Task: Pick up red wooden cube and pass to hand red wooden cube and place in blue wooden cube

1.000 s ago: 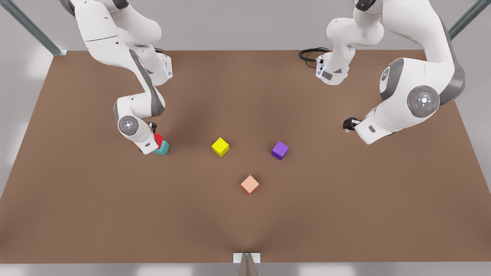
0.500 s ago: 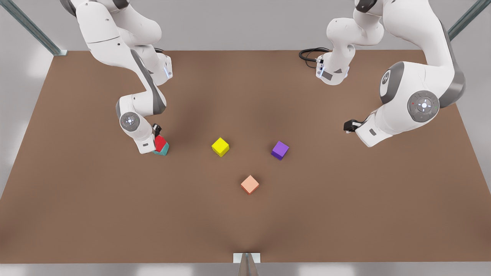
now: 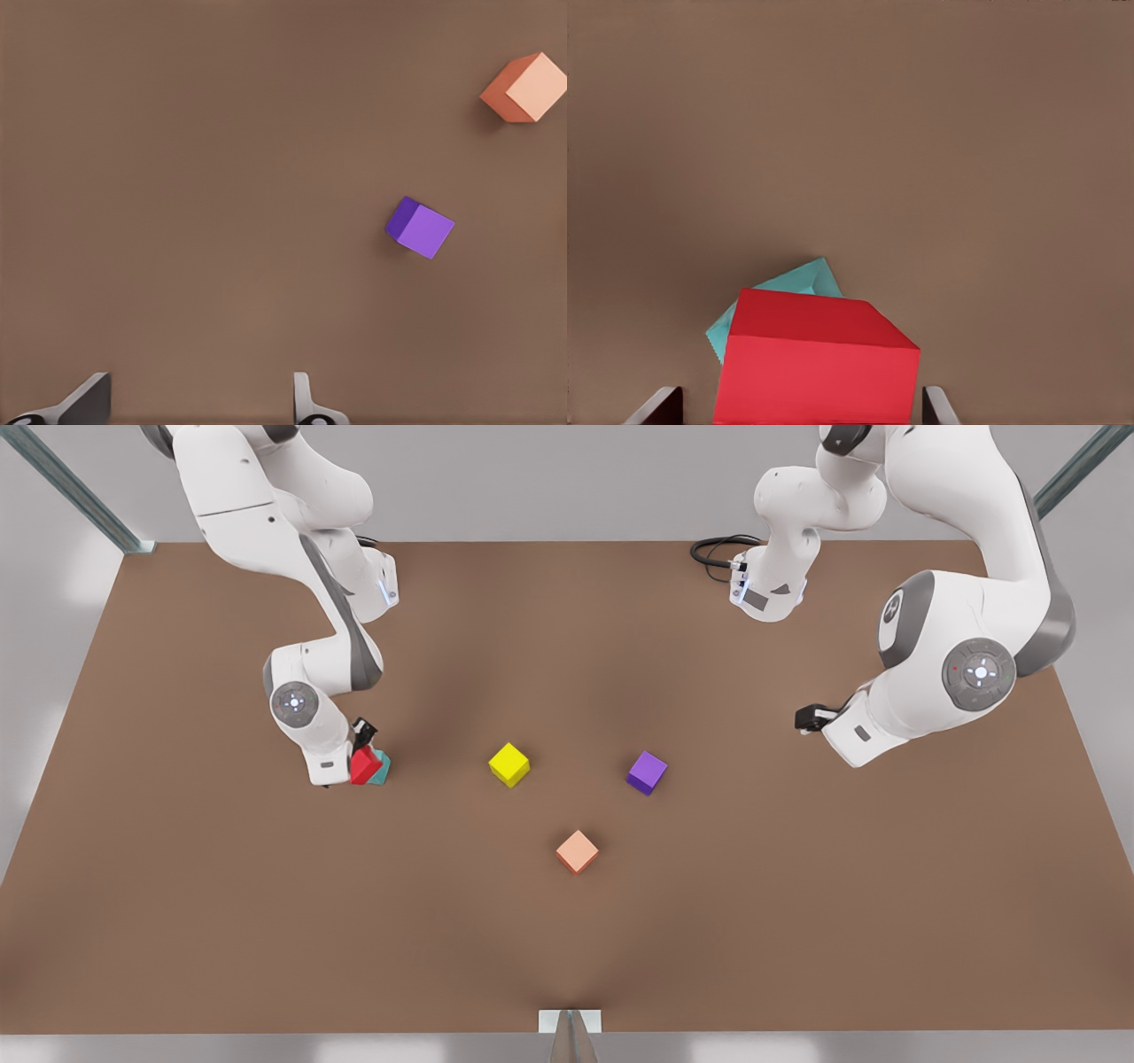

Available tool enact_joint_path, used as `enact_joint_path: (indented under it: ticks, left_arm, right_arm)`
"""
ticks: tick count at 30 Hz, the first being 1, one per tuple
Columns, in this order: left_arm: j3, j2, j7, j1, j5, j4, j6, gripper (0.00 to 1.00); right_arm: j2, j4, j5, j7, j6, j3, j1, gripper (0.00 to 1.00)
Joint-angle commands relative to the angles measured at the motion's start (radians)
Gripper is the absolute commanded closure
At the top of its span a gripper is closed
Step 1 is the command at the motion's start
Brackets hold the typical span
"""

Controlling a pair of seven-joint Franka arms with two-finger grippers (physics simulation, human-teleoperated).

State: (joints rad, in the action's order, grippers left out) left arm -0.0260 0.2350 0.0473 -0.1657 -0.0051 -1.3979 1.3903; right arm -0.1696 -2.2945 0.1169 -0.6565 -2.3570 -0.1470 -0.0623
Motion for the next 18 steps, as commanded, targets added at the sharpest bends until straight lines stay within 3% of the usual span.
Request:
enact_joint_path:
  ticks: [1,11,12,14,16,18]
  left_arm:
    - [0.0,0.0,0.008,0.0,0.002,0.0,-0.001,0.0]
    - [0.001,0.017,0.003,0.009,0.002,0.008,0.009,0.0]
    - [0.001,0.02,0.003,0.009,0.002,0.011,0.009,0.0]
    - [0.001,0.02,0.003,0.009,0.002,0.014,0.009,0.0]
    - [0.001,0.02,0.002,0.009,0.001,0.014,0.007,0.0]
    - [0.001,0.02,0.002,0.009,-0.001,0.014,0.006,0.0]
  right_arm:
    - [0.002,0.001,-0.037,0.107,0.022,-0.005,-0.01,0.0]
    - [0.005,0.154,-0.089,0.084,0.225,-0.002,-0.011,0.0]
    - [-0.001,0.223,-0.125,0.104,0.307,0.004,-0.011,0.0]
    - [-0.114,0.525,-0.145,0.512,0.652,0.018,0.007,0.0]
    - [-0.197,0.711,-0.143,0.747,0.809,0.082,0.029,0.0]
    - [-0.174,0.915,-0.123,0.864,1.05,0.104,0.033,0.0]
